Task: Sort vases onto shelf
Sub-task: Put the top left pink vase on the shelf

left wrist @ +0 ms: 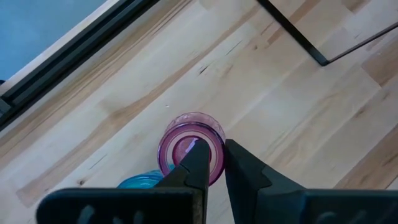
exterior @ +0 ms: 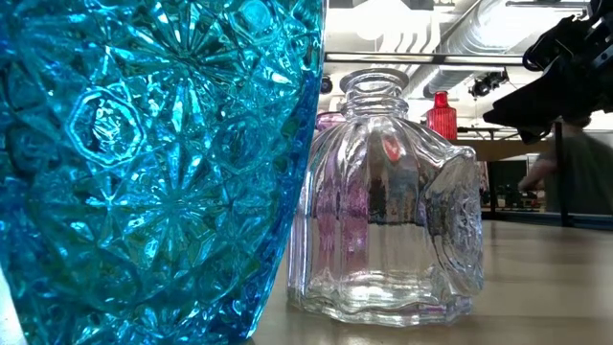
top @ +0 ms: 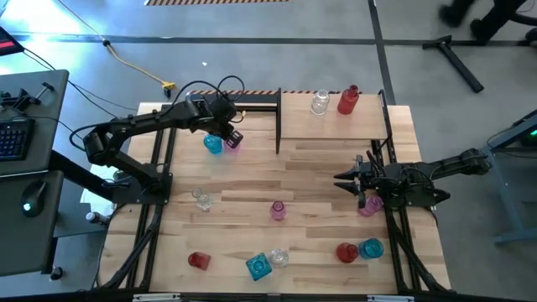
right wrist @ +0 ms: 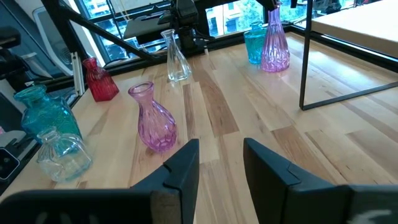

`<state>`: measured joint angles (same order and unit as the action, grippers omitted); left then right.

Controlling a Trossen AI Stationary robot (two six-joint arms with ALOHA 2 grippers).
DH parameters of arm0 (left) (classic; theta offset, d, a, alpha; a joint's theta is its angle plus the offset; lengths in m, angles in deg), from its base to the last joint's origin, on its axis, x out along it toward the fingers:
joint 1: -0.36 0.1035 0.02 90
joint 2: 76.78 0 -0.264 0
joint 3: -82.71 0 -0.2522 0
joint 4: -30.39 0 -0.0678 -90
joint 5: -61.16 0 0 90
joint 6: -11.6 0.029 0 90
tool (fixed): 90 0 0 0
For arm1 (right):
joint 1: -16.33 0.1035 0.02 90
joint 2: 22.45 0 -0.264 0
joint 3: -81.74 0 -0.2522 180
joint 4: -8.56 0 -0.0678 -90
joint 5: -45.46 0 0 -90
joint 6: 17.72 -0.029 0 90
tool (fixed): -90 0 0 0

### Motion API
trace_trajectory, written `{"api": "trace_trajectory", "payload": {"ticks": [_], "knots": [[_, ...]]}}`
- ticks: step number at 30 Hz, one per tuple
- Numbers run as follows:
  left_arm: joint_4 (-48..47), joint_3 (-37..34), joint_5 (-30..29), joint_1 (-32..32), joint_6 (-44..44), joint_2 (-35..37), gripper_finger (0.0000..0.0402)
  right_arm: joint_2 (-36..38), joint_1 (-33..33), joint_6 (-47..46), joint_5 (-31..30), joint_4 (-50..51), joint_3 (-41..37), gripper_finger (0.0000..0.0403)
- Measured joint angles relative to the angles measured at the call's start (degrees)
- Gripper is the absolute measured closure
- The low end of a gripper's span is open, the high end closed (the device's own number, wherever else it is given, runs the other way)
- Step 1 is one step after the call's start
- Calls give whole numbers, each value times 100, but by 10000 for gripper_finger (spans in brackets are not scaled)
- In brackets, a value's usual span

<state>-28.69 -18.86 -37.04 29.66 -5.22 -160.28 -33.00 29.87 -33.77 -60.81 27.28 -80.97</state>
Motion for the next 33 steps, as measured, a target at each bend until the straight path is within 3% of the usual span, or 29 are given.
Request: {"api": "trace_trajectory", "payload": {"ticks": [33], "knots": [[-44,-22,-27,4,111,155,387,0,0,0,0,1,0,295]]}}
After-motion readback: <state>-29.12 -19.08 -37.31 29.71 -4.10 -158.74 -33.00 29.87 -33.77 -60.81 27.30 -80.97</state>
